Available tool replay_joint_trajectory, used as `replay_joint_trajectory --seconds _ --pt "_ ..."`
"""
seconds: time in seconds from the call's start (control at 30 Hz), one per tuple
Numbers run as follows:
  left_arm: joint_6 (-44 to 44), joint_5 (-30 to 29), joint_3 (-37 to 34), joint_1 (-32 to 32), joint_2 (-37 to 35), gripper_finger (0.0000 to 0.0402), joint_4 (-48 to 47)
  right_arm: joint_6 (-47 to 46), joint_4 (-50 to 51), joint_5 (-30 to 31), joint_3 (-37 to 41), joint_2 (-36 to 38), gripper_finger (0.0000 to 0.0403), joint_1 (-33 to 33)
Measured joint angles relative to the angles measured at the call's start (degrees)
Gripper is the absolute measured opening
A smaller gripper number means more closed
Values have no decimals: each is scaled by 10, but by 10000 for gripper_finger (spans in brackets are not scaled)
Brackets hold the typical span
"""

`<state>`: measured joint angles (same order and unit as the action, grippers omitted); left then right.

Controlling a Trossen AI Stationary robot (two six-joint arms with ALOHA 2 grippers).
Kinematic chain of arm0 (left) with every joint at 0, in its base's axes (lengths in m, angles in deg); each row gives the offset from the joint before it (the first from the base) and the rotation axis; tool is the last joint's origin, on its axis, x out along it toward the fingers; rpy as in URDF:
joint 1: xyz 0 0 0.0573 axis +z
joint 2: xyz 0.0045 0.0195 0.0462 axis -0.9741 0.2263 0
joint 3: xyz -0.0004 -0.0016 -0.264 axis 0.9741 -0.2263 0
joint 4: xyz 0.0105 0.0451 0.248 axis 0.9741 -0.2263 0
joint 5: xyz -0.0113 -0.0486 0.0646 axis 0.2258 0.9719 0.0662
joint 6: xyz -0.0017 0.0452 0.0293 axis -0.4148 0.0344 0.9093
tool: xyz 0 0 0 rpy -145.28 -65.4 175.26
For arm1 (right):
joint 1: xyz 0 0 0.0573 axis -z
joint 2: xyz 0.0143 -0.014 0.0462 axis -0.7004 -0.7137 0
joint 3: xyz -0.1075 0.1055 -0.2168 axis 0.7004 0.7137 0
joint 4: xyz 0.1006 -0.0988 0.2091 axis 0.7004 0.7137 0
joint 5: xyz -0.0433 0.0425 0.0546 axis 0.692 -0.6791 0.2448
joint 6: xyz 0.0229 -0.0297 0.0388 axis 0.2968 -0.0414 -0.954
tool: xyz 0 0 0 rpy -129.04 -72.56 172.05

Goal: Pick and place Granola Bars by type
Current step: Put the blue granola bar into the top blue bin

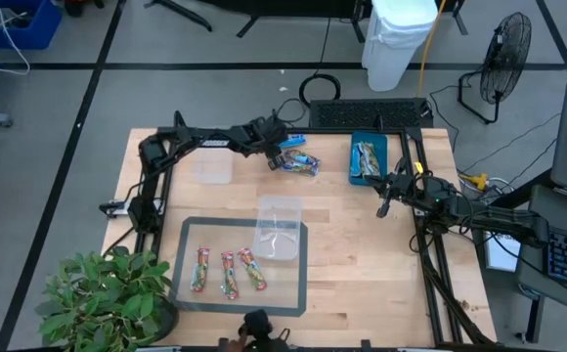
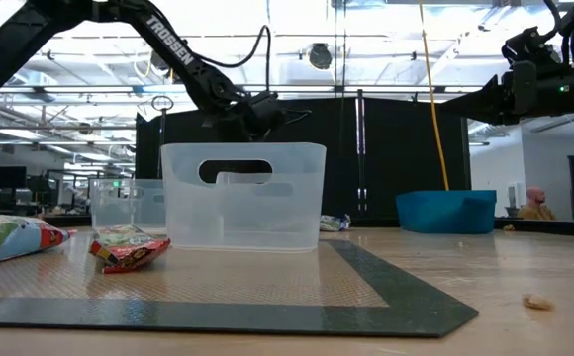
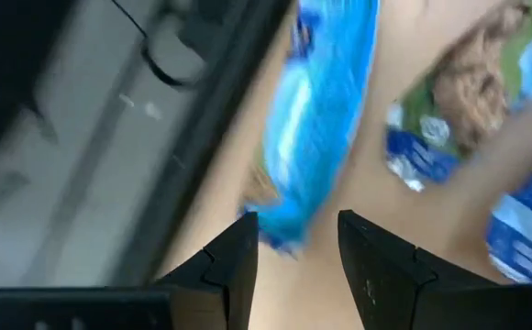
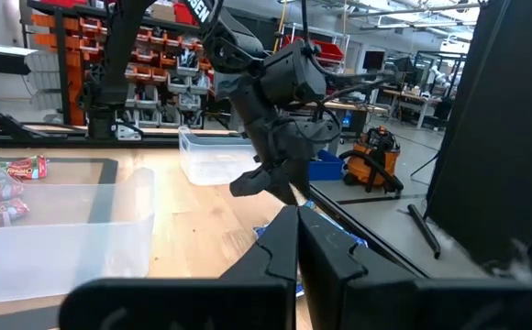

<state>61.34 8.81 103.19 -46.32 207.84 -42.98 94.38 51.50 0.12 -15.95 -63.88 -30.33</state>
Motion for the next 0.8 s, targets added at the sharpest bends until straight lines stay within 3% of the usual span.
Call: replay_joint_trajectory --seconds 0.1,0.27,0.4,0.5,0.8 --pt "80 -48 0 -16 -1 157 21 0 0 0 0 0 4 0" --pt "147 -56 0 -37 0 157 43 0 0 0 0 0 4 0" --pt "144 -75 0 -36 0 157 41 0 0 0 0 0 4 0" --pt "105 -63 10 -25 0 162 -11 0 0 0 0 0 4 0" --pt "85 -53 11 -10 0 220 -14 0 0 0 0 0 4 0"
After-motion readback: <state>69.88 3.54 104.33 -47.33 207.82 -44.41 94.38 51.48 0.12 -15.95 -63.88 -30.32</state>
